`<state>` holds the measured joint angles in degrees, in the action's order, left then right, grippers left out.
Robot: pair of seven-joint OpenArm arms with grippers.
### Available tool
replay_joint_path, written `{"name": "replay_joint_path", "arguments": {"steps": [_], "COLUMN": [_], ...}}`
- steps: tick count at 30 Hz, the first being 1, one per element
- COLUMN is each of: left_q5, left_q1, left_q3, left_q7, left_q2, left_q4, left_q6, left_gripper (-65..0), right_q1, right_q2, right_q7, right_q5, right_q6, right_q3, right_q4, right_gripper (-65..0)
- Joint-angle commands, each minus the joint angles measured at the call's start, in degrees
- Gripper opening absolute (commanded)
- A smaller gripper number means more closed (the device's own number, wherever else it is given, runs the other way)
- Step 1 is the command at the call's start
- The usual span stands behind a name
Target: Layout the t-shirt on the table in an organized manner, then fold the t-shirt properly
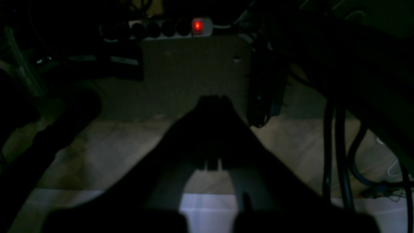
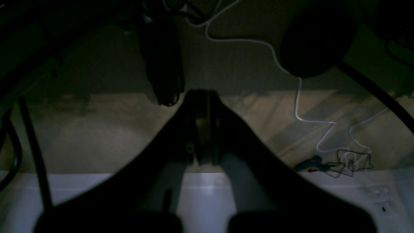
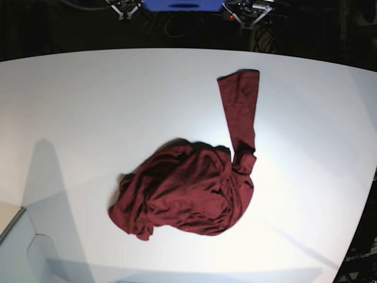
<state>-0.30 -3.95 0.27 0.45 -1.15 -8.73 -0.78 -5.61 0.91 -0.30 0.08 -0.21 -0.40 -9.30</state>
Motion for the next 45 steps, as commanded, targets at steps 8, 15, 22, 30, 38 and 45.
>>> {"name": "replay_joint_path", "arguments": {"steps": [8, 15, 22, 30, 38, 45], "left_q5": [0.16, 0.25, 0.25, 0.25, 0.25, 0.25], "left_q1": [-0.14, -0.32, -1.11, -1.11, -1.20, -1.20], "left_q3": [0.12, 0.12, 0.12, 0.12, 0.21, 0.21], "left_q7": [0.04, 0.04, 0.04, 0.04, 0.04, 0.04], "left_q2": [-0.39, -0.57, -0.57, -0.57, -0.65, -1.36], "left_q4": [-0.19, -0.19, -0.54, -0.45, -0.37, -0.37], "left_q6": [0.56, 0.56, 0.56, 0.56, 0.29, 0.29], "left_gripper": [-65.0, -65.0, -65.0, -65.0, -65.0, -65.0], "right_q1": [-0.33, -0.33, -0.33, -0.59, -1.38, -1.38], "right_q2": [0.46, 0.46, 0.46, 0.46, 0.46, 0.46], "right_q7": [-0.01, -0.19, -0.19, -0.19, -0.19, -0.19], "right_q5": [0.23, 0.23, 0.14, 0.06, 0.06, 0.06], "right_q6": [0.43, 0.25, 0.25, 0.25, 0.25, 0.25], "right_q3": [0.10, 0.10, 0.10, 0.10, 0.10, 0.10], "right_q4": [-0.15, -0.15, -0.15, 0.03, -0.15, -0.15], "right_gripper": [-65.0, -65.0, -65.0, -65.0, -65.0, -65.0]}}
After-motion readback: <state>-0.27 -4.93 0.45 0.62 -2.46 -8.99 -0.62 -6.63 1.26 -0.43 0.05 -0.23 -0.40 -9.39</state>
